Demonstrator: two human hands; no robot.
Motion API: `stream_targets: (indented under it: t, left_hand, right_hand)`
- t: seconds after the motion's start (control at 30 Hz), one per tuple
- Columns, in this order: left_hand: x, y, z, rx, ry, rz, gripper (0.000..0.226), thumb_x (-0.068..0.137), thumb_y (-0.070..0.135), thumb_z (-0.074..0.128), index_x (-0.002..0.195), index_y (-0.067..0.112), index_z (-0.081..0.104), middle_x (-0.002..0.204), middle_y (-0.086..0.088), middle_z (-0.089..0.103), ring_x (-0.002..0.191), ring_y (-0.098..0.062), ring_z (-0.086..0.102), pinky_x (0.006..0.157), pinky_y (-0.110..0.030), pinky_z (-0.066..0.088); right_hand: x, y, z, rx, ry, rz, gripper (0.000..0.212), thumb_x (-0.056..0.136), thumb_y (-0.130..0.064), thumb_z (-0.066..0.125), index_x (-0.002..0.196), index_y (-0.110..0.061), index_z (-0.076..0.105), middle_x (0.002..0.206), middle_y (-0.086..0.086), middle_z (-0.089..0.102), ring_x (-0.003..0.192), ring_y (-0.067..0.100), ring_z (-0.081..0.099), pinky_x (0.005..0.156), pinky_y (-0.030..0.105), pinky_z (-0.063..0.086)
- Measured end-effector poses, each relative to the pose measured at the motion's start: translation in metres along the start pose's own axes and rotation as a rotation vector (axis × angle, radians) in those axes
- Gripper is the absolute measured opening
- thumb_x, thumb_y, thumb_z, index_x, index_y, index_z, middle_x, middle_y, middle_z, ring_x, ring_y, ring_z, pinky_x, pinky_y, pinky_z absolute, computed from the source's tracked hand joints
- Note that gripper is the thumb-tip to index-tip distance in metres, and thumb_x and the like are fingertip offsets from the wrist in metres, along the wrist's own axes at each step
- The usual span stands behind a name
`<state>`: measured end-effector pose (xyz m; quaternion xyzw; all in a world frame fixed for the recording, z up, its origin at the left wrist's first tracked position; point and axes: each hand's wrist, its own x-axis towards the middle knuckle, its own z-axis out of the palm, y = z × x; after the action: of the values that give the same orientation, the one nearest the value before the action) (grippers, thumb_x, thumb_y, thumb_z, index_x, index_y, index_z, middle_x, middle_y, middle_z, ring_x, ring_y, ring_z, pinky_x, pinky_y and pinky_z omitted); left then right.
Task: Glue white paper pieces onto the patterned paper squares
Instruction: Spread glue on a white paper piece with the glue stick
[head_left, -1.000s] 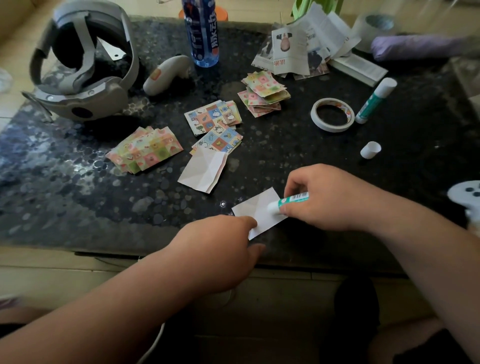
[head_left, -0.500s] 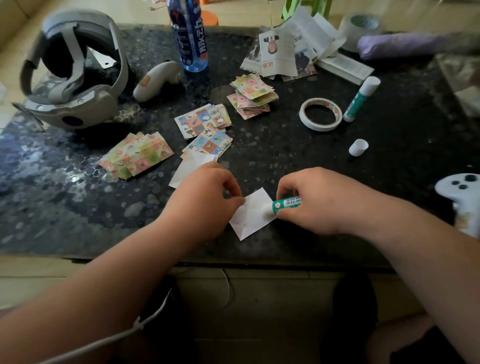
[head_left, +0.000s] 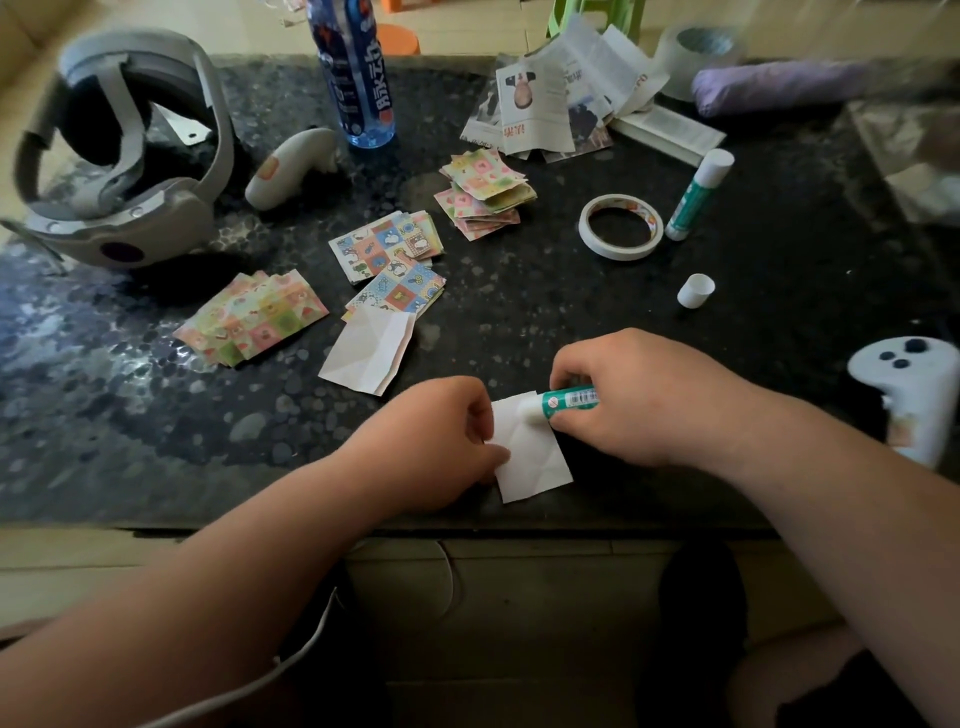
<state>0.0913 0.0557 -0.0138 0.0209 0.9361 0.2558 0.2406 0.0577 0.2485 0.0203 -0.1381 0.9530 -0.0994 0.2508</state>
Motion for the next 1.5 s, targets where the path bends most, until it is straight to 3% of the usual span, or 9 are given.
stream_targets:
  t: [0.07, 0.2, 0.3, 0.4, 0.6, 0.77, 1.03, 1.23, 1.5]
  left_hand:
    - [0.000, 0.001, 0.002, 0.033, -0.001, 0.010, 0.021, 0.087, 0.038, 0.075, 0.083, 0.030, 0.056, 0.082, 0.011, 0.067, 0.077, -0.003, 0.062, 0.068, -0.027, 0.053]
    - [0.000, -0.002, 0.005, 0.118, 0.152, 0.082, 0.025, 0.086, 0.041, 0.073, 0.085, 0.030, 0.051, 0.087, 0.014, 0.056, 0.079, -0.005, 0.054, 0.068, -0.027, 0.048]
    - [-0.003, -0.003, 0.012, 0.118, 0.164, 0.193, 0.033, 0.086, 0.036, 0.073, 0.102, 0.036, 0.044, 0.101, 0.020, 0.043, 0.091, -0.004, 0.044, 0.075, -0.024, 0.039]
    - [-0.005, -0.002, 0.016, 0.086, 0.156, 0.224, 0.040, 0.088, 0.029, 0.070, 0.115, 0.037, 0.042, 0.100, 0.022, 0.040, 0.091, -0.004, 0.040, 0.075, -0.022, 0.034]
    - [-0.003, -0.003, 0.014, 0.067, 0.175, 0.198, 0.042, 0.085, 0.030, 0.071, 0.113, 0.038, 0.041, 0.088, 0.021, 0.043, 0.083, -0.007, 0.047, 0.067, -0.027, 0.041]
    - [-0.003, -0.002, 0.015, 0.074, 0.173, 0.183, 0.040, 0.086, 0.030, 0.071, 0.112, 0.037, 0.041, 0.082, 0.018, 0.044, 0.081, -0.008, 0.048, 0.061, -0.026, 0.037]
    - [-0.002, -0.003, 0.015, 0.096, 0.172, 0.177, 0.039, 0.087, 0.033, 0.071, 0.114, 0.039, 0.043, 0.082, 0.021, 0.040, 0.086, -0.010, 0.050, 0.064, -0.026, 0.036]
    - [0.000, -0.004, 0.015, 0.111, 0.165, 0.183, 0.040, 0.088, 0.035, 0.072, 0.119, 0.040, 0.047, 0.095, 0.020, 0.040, 0.090, -0.009, 0.050, 0.074, -0.026, 0.040]
    - [0.002, -0.005, 0.018, 0.088, 0.185, 0.169, 0.041, 0.086, 0.035, 0.073, 0.117, 0.041, 0.046, 0.088, 0.020, 0.041, 0.090, -0.010, 0.052, 0.072, -0.027, 0.041]
  right_hand:
    - [0.001, 0.000, 0.001, 0.008, 0.002, 0.003, 0.018, 0.094, -0.052, 0.063, 0.107, -0.040, 0.064, 0.103, -0.015, 0.061, 0.091, 0.009, 0.059, 0.080, 0.036, 0.057]
    - [0.001, 0.000, 0.001, 0.043, 0.008, 0.014, 0.021, 0.092, -0.055, 0.064, 0.105, -0.038, 0.066, 0.100, -0.015, 0.061, 0.090, 0.008, 0.060, 0.080, 0.036, 0.057]
    - [0.002, 0.000, 0.001, 0.067, 0.014, 0.021, 0.019, 0.092, -0.052, 0.064, 0.104, -0.038, 0.068, 0.099, -0.015, 0.061, 0.091, 0.009, 0.061, 0.082, 0.038, 0.058]
    - [0.003, 0.000, 0.001, 0.075, 0.020, 0.025, 0.018, 0.092, -0.050, 0.064, 0.104, -0.037, 0.068, 0.100, -0.015, 0.062, 0.091, 0.009, 0.060, 0.082, 0.039, 0.058]
    - [0.002, 0.001, -0.004, 0.119, 0.098, 0.023, 0.015, 0.092, -0.050, 0.066, 0.099, -0.037, 0.067, 0.096, -0.016, 0.060, 0.086, 0.006, 0.058, 0.072, 0.032, 0.053]
    - [0.002, -0.003, 0.001, 0.076, 0.048, 0.041, 0.016, 0.093, -0.047, 0.065, 0.104, -0.036, 0.069, 0.100, -0.015, 0.062, 0.090, 0.008, 0.059, 0.079, 0.035, 0.057]
    - [0.000, -0.006, 0.002, 0.095, 0.023, 0.063, 0.015, 0.089, -0.050, 0.070, 0.093, -0.035, 0.071, 0.094, -0.014, 0.063, 0.084, 0.009, 0.061, 0.076, 0.035, 0.058]
    - [-0.007, -0.008, -0.003, 0.083, -0.131, 0.076, 0.015, 0.086, -0.048, 0.076, 0.090, -0.033, 0.075, 0.090, -0.014, 0.068, 0.082, 0.009, 0.066, 0.077, 0.035, 0.061]
    - [0.002, -0.006, 0.004, 0.109, 0.053, 0.103, 0.020, 0.095, -0.048, 0.065, 0.107, -0.035, 0.073, 0.101, -0.011, 0.066, 0.089, 0.010, 0.060, 0.078, 0.033, 0.056]
